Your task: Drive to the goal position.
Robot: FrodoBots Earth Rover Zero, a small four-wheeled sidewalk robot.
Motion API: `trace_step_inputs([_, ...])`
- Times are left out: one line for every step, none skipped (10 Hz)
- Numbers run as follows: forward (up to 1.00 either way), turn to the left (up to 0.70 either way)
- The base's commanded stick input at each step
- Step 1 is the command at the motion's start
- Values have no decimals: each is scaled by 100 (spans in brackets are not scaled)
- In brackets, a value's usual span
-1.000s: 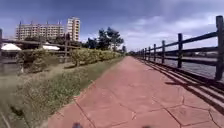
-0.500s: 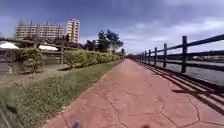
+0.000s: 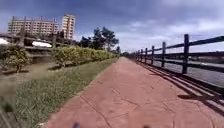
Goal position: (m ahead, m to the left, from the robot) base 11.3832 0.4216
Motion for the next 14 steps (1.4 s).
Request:
trace_step_inputs([70, 0])
trace_step_inputs([70, 0])
trace_step_inputs([70, 0])
trace_step_inputs([70, 0])
trace_step_inputs([70, 0])
trace_step_inputs([70, 0])
trace_step_inputs([70, 0])
trace_step_inputs([70, 0])
trace_step_inputs([70, 0])
trace_step_inputs([70, 0])
trace_step_inputs([70, 0])
trace_step_inputs([70, 0])
trace_step_inputs([70, 0])
trace_step_inputs([70, 0])
